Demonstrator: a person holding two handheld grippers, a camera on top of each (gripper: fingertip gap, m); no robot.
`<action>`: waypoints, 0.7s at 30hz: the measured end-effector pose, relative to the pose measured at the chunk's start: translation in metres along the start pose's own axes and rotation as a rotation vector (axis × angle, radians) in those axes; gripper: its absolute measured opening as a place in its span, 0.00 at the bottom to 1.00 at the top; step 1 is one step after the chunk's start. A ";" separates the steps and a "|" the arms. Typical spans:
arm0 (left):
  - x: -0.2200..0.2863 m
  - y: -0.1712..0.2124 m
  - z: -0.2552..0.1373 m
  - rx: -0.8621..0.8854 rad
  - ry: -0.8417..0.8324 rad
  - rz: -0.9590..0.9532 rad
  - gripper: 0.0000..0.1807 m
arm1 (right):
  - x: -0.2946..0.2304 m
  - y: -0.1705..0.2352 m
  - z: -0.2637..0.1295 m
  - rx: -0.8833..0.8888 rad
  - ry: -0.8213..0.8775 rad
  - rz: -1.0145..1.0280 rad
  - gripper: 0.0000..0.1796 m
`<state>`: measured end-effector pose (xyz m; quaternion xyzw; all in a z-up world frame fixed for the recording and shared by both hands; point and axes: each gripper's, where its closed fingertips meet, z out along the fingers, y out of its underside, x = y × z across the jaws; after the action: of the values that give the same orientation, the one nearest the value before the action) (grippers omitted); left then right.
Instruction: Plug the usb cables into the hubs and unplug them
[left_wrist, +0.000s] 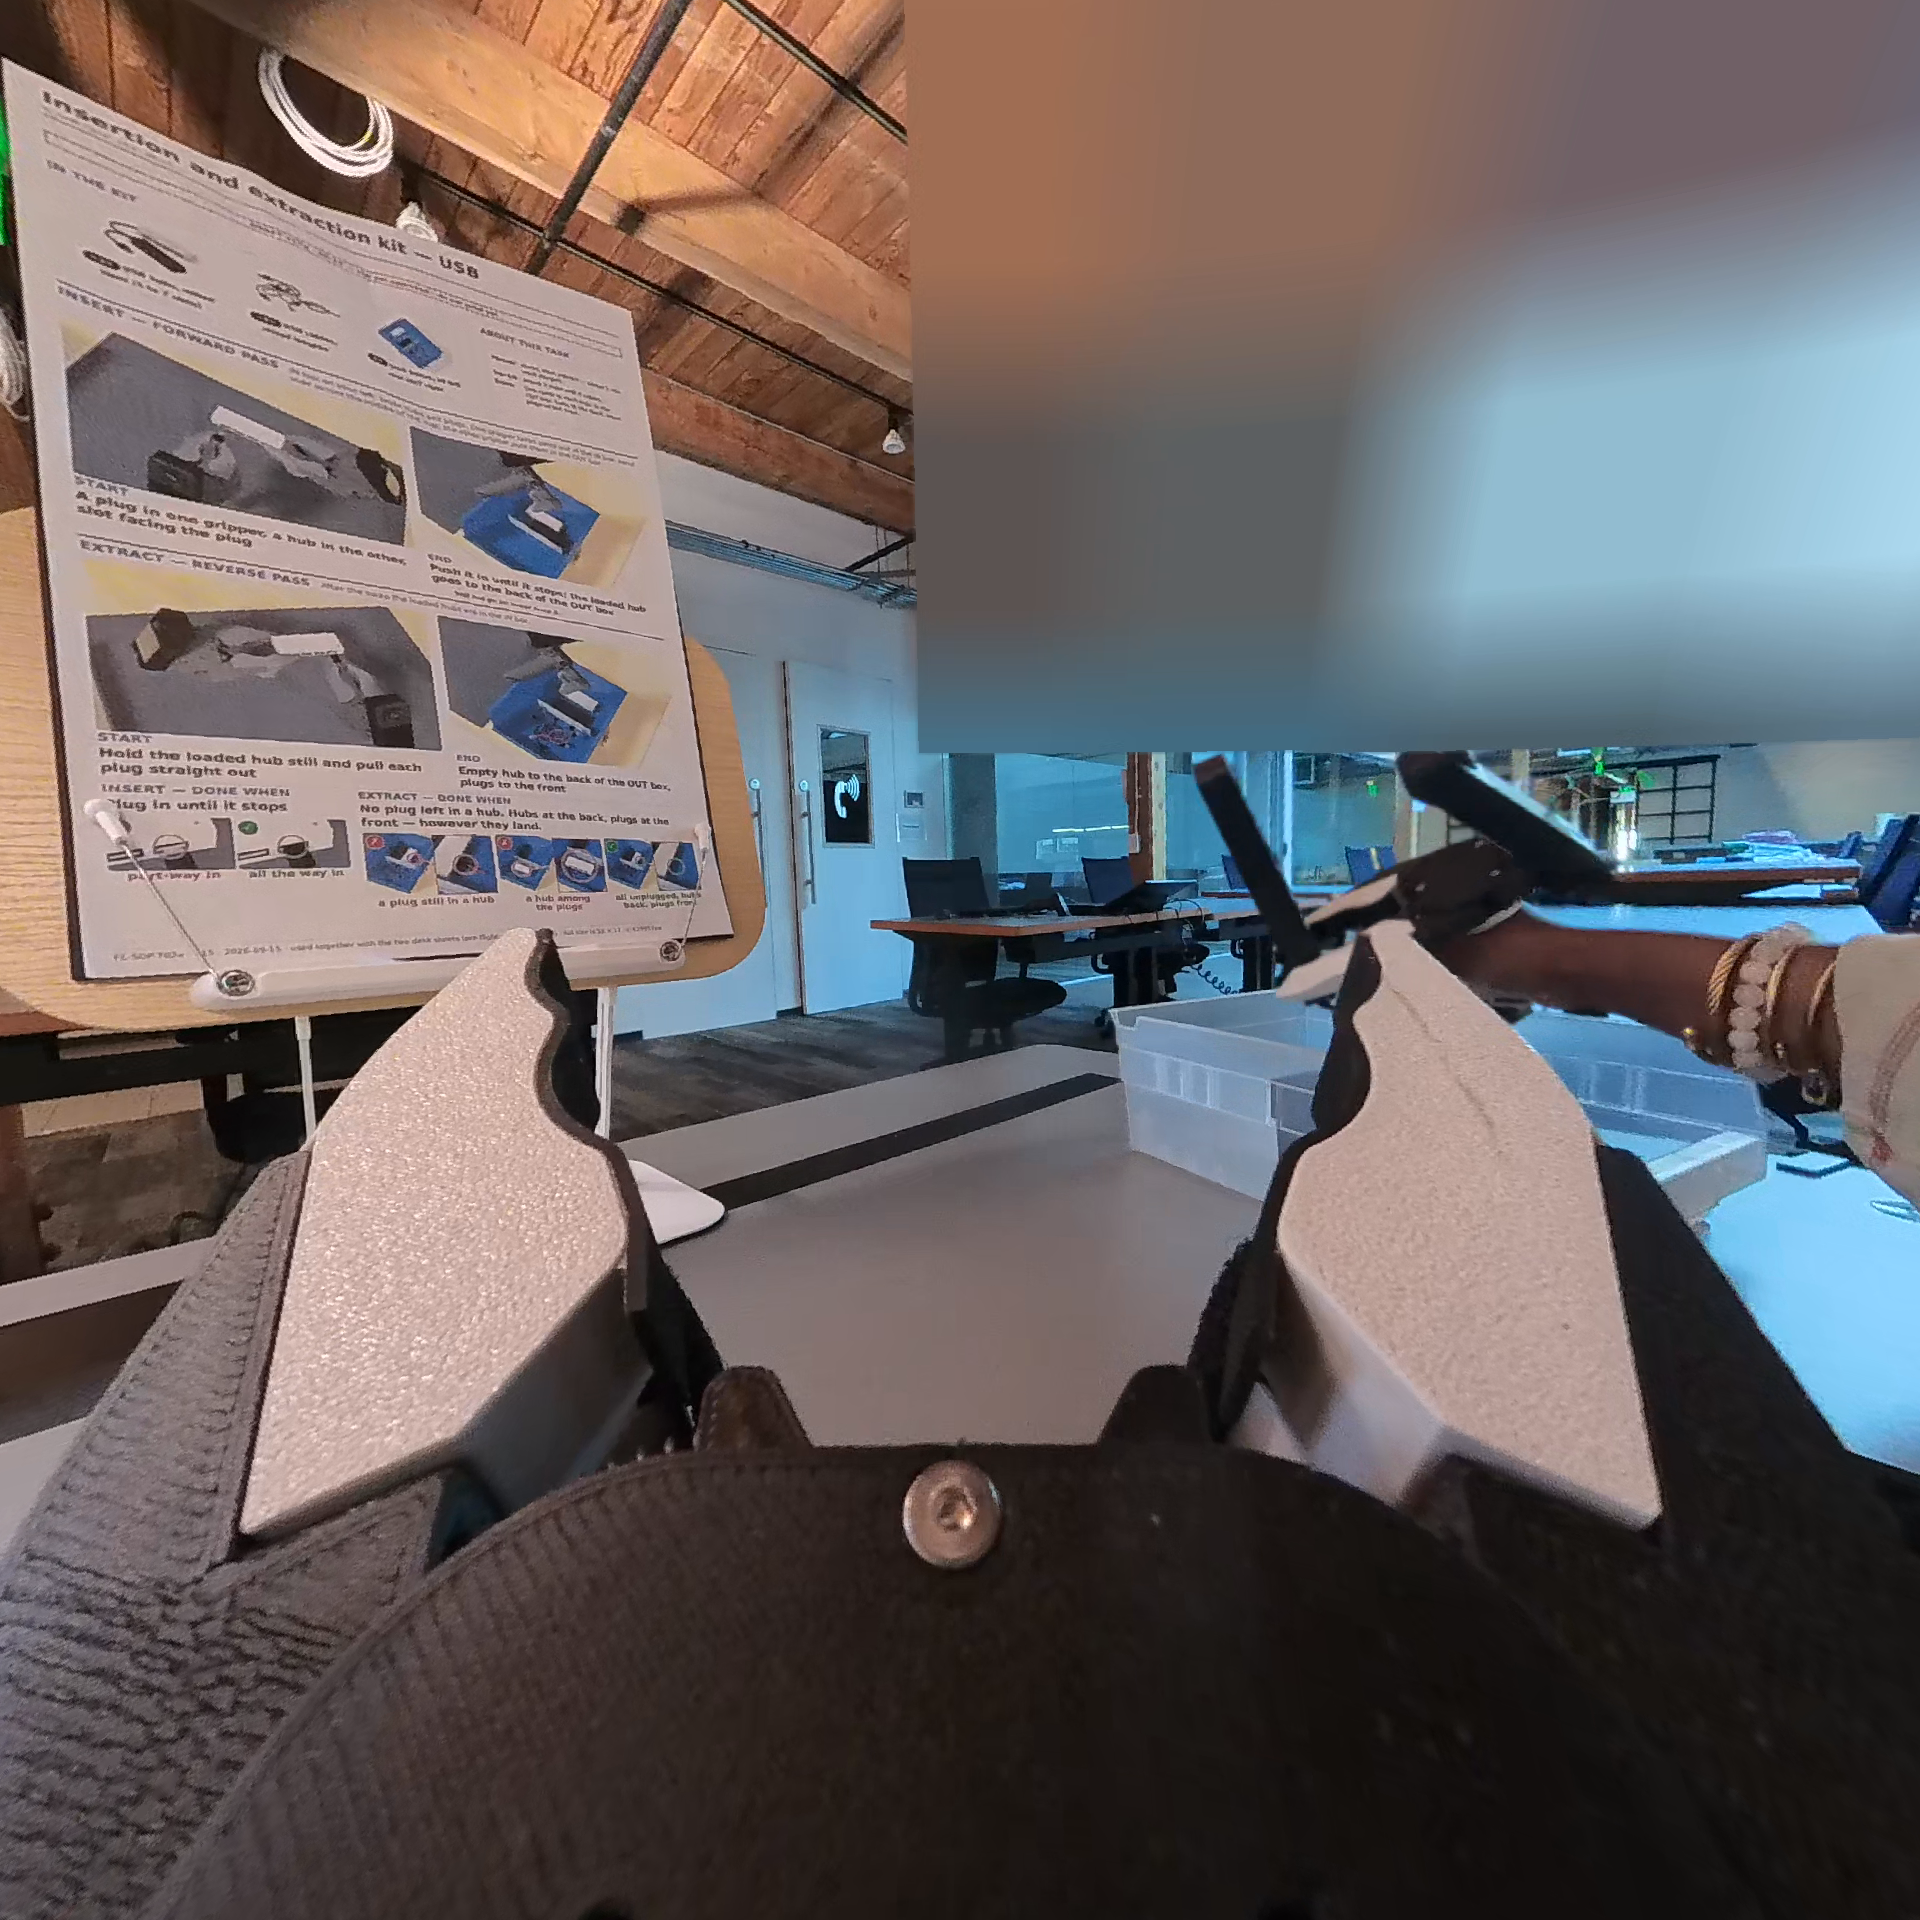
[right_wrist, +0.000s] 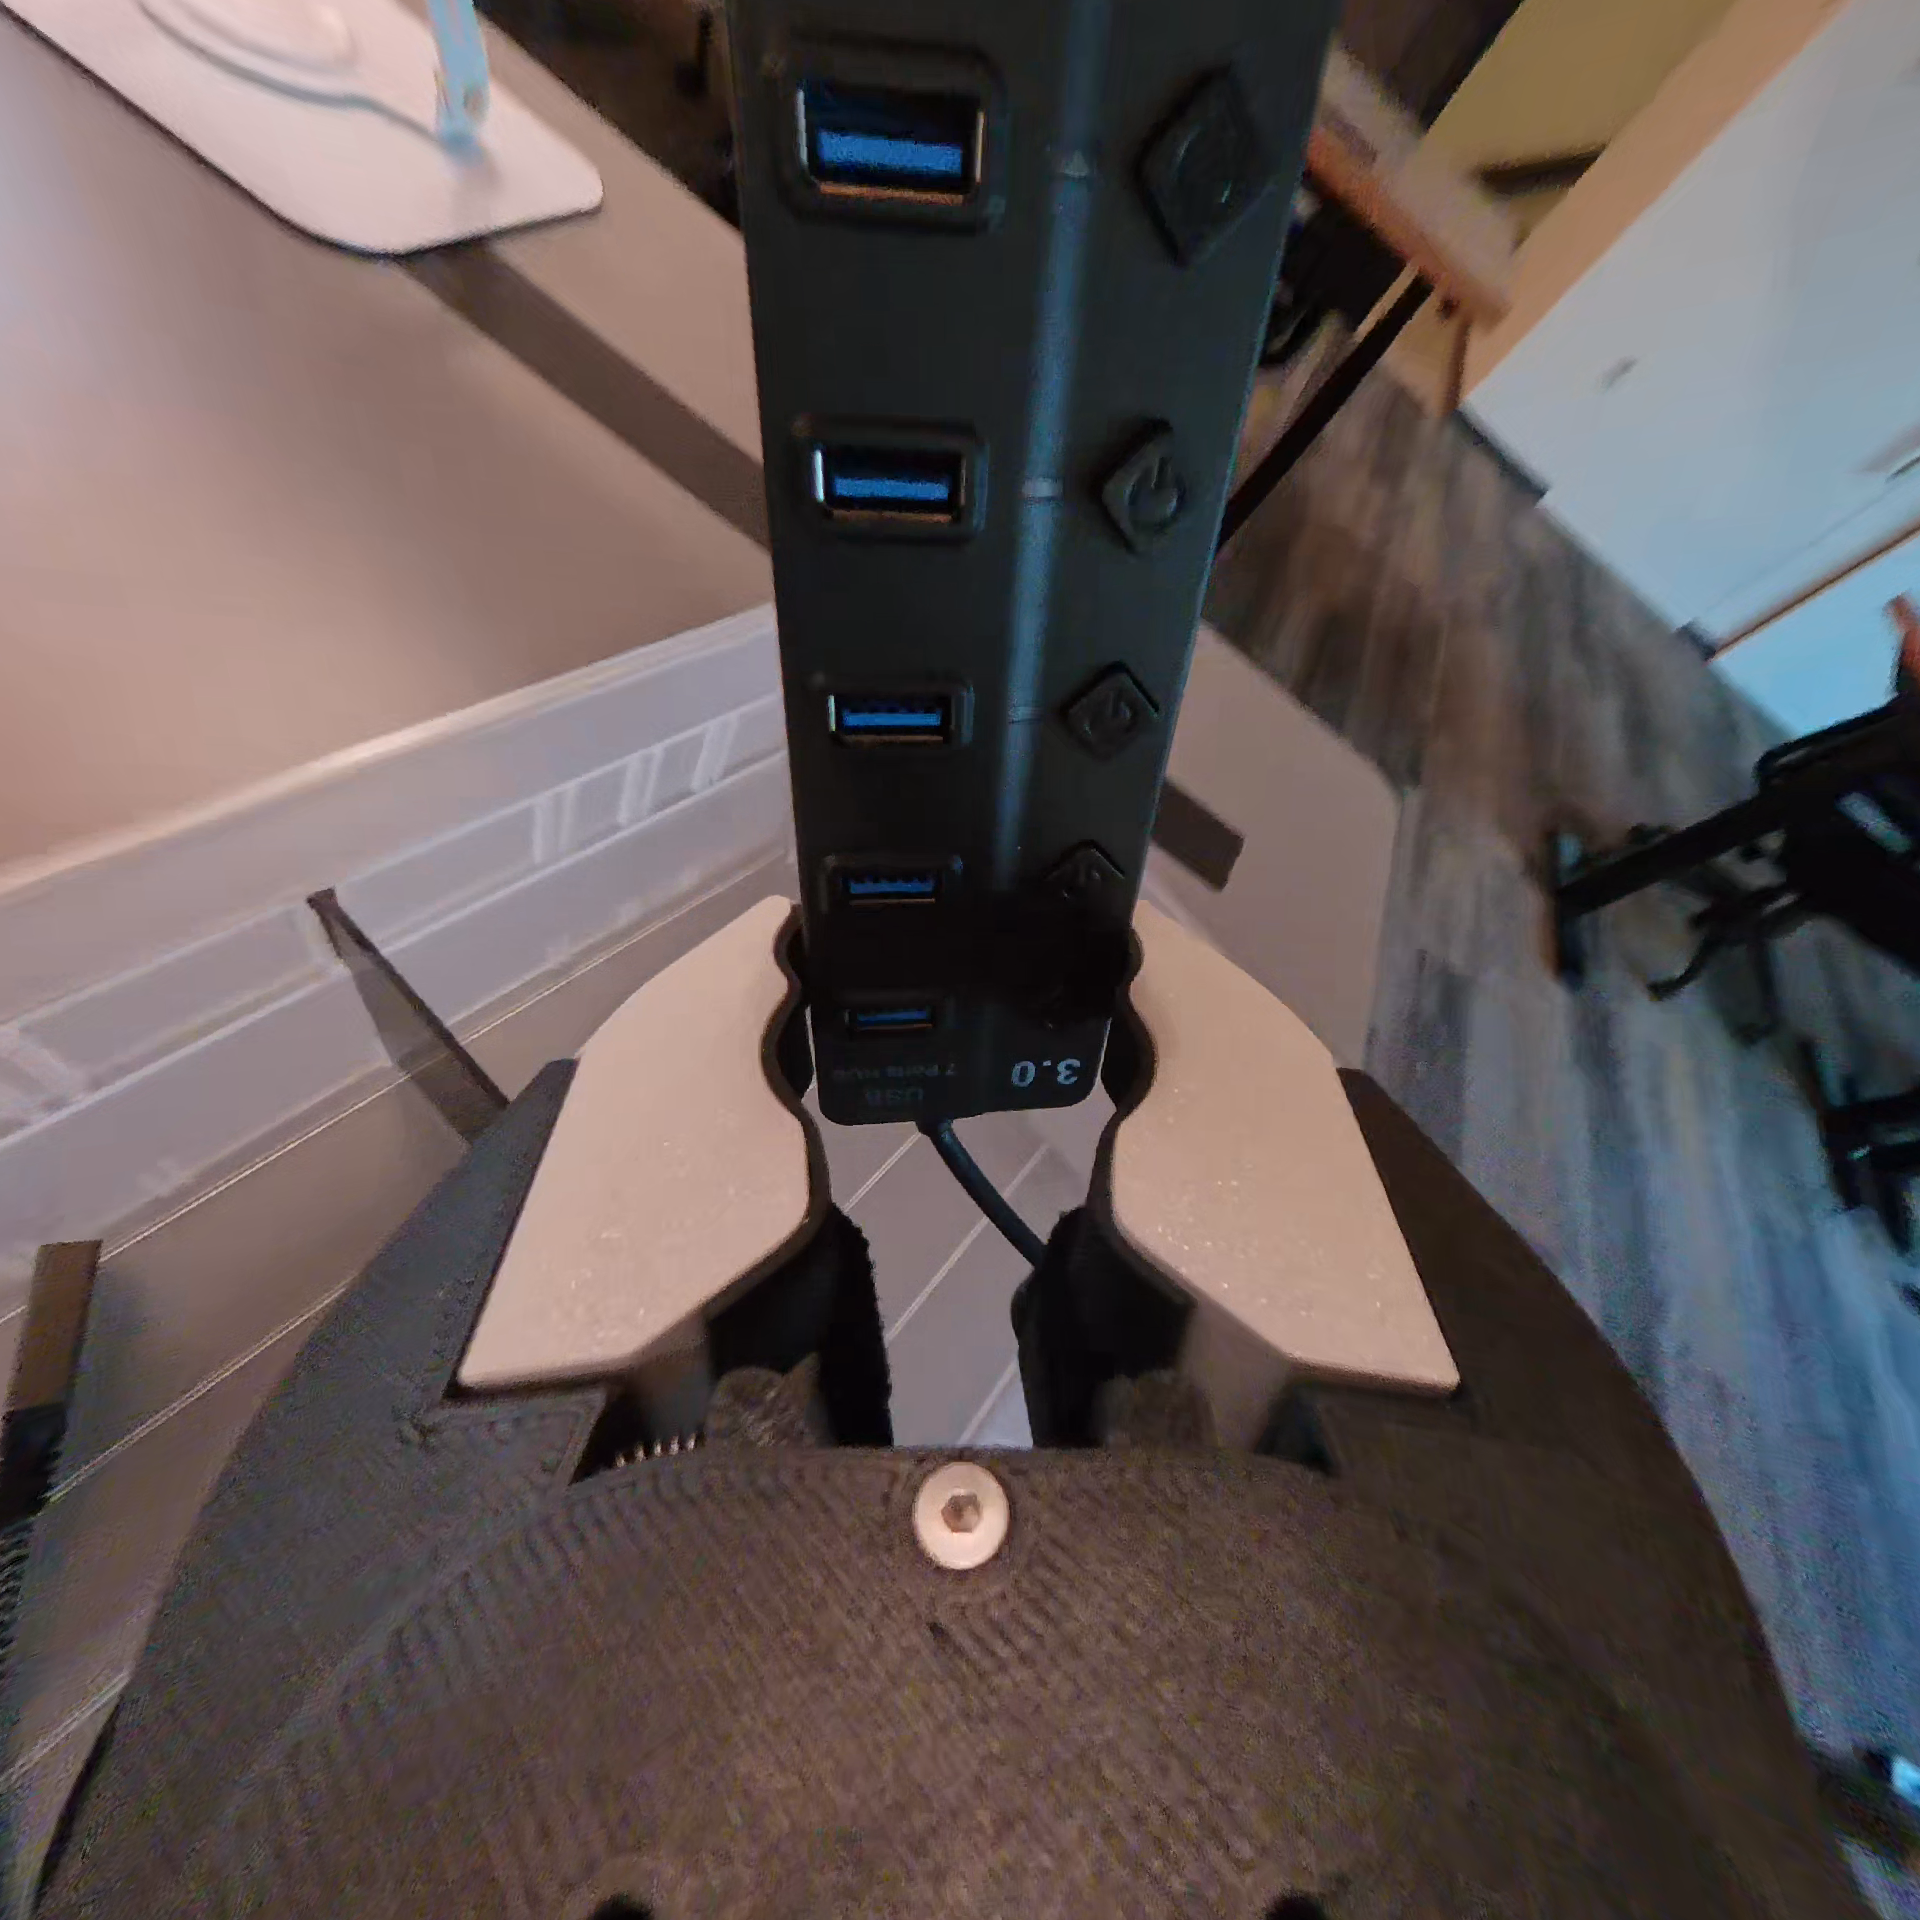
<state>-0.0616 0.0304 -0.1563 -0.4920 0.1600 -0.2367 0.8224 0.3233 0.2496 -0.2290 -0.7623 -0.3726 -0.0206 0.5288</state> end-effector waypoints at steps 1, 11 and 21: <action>0.000 0.000 0.000 0.000 -0.001 0.000 0.75 | -0.002 0.006 0.003 -0.026 -0.011 0.020 0.31; -0.001 0.001 0.001 -0.004 -0.004 0.002 0.74 | -0.022 0.056 0.027 -0.360 -0.141 0.044 0.30; -0.004 0.002 -0.001 -0.012 -0.012 0.006 0.74 | -0.020 0.063 0.034 -0.504 -0.198 0.027 0.31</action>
<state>-0.0650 0.0324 -0.1587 -0.4977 0.1578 -0.2305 0.8211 0.3338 0.2563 -0.3023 -0.8731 -0.3954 -0.0312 0.2836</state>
